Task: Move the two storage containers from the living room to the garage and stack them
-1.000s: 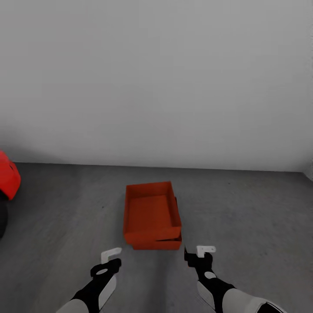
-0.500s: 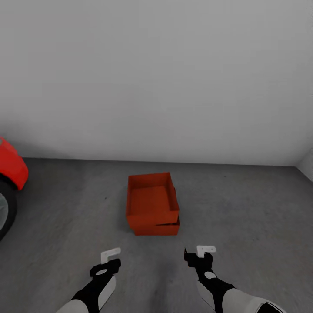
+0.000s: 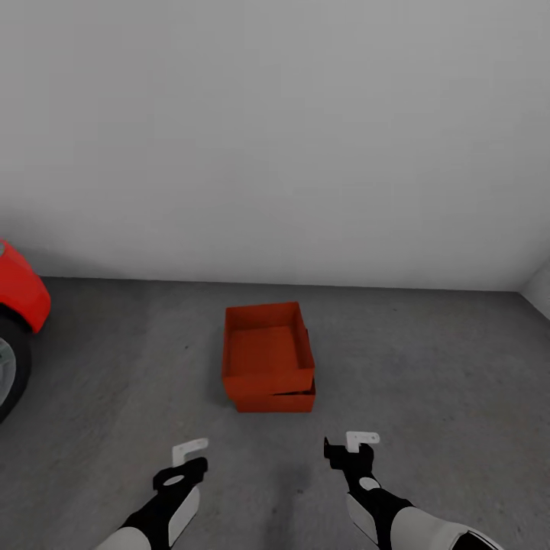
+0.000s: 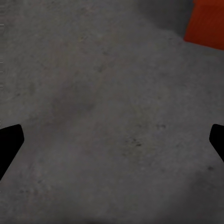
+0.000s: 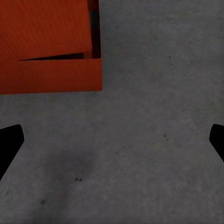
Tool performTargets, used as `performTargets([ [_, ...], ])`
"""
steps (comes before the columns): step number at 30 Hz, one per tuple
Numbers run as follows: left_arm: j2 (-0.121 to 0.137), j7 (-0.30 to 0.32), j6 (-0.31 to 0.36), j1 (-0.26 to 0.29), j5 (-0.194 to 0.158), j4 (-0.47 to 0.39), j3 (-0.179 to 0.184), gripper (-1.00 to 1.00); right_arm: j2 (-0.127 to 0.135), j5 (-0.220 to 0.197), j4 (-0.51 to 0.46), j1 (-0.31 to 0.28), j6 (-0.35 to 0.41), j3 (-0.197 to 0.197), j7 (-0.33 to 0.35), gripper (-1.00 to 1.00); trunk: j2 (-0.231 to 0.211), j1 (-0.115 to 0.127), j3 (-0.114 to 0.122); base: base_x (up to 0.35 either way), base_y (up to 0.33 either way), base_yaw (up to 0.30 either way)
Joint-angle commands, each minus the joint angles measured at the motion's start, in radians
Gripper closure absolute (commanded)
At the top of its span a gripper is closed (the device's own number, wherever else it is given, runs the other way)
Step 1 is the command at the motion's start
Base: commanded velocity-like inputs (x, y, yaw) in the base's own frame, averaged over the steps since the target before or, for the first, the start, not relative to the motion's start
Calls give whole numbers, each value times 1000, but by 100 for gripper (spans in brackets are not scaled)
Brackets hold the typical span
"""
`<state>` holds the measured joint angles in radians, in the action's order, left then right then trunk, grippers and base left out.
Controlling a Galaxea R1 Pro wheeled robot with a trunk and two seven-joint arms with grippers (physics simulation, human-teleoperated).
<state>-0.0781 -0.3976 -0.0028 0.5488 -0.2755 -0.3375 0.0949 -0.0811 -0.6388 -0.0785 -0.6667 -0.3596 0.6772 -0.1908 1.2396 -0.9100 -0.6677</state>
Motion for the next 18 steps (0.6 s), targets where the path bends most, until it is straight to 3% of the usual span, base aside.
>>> performTargets([
  [1,4,-7,0,0,-11,-1,9,-100,0,-5,0,-1,-2,9,-5,-100,0,0,-1,0,0,0],
  [5,25,-1,1,0,-14,0,8,-100,0,-6,0,-1,-1,9,-5,-100,0,0,-1,0,0,0],
  [9,29,0,1,0,-14,0,8,-100,0,-5,0,-1,-1,9,-5,-100,0,0,-1,0,0,0],
  [12,51,2,0,0,-13,20,8,-100,4,-3,0,-1,-1,8,-5,-100,0,0,-1,0,0,0],
  [13,54,0,0,0,-12,21,8,-100,39,4,11,-1,1,9,-11,-100,0,0,-1,0,0,0],
  [14,54,0,0,0,-13,22,8,-100,48,4,18,-1,3,10,-12,-100,0,0,-1,0,0,0],
  [15,56,0,0,0,-13,38,9,-100,79,5,45,-1,6,11,-10,-100,0,0,-1,0,0,0],
  [18,70,1,-1,0,-12,86,8,-100,119,6,80,-1,8,14,-5,-100,0,0,-1,0,0,0],
])
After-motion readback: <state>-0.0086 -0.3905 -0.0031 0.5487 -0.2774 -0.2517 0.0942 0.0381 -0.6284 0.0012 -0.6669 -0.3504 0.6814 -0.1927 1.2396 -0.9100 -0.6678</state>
